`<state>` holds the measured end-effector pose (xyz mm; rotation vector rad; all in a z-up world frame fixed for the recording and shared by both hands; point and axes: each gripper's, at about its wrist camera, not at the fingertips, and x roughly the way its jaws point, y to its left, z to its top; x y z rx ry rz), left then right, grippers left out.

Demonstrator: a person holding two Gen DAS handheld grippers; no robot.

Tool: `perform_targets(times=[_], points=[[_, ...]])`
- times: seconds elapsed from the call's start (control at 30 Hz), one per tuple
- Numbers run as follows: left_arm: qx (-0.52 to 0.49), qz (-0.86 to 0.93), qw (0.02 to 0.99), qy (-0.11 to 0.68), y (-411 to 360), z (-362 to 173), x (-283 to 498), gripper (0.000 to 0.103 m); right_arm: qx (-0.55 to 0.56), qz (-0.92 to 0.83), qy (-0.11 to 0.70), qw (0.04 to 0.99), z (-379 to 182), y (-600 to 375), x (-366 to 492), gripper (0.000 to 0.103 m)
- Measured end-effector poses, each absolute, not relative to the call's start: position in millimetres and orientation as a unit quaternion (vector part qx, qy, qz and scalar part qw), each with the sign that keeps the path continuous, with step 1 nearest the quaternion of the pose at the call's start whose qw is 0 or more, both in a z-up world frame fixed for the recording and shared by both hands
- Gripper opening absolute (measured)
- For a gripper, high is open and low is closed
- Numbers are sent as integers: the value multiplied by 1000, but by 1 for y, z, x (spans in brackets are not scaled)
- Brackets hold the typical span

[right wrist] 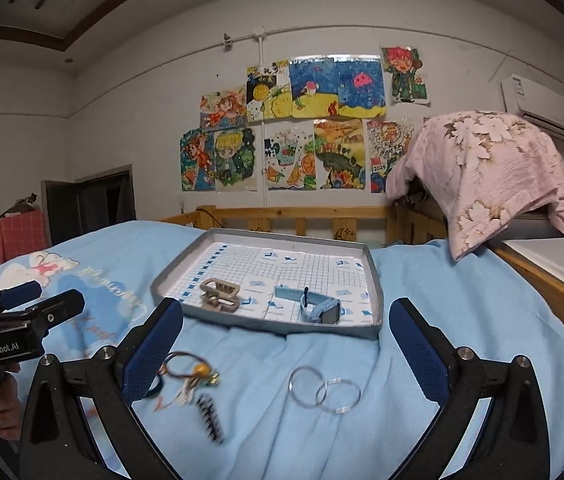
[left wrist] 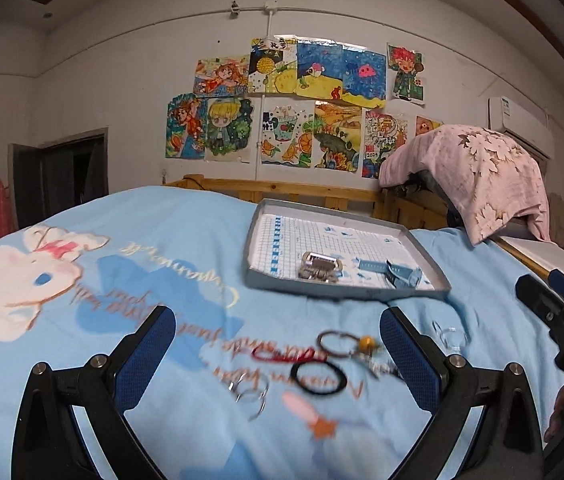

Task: Organize jewelry
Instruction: 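Withdraw both open tools from the tray back toward the remaining items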

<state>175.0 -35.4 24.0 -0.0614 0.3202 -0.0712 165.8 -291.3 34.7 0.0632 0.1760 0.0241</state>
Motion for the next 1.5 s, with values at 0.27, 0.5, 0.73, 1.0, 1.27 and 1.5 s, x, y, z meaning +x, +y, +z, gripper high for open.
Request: perform_targets(times=[0.27,0.5,0.73,1.0,1.27,1.5], points=[[-44,-28,984,169,-19,11,134,103,25,8,72,997,32,-275,108,101],[-32,-24,985,170,-18,0,113,103,19,0,91,996,19,-268,80,101],[-17,-25,986,165,-24,0,109,103,29,-5,90,995,18,-275,75,101],[-25,-42,980,195,-21,-5,124,103,37,-7,94,995,16,-275,82,101],[-43,-42,975,214,-8,0,158,103,39,6,95,995,23,-276,107,101],[-55,-49,971,228,-6,-2,188,103,50,30,113,992,23,-274,142,101]])
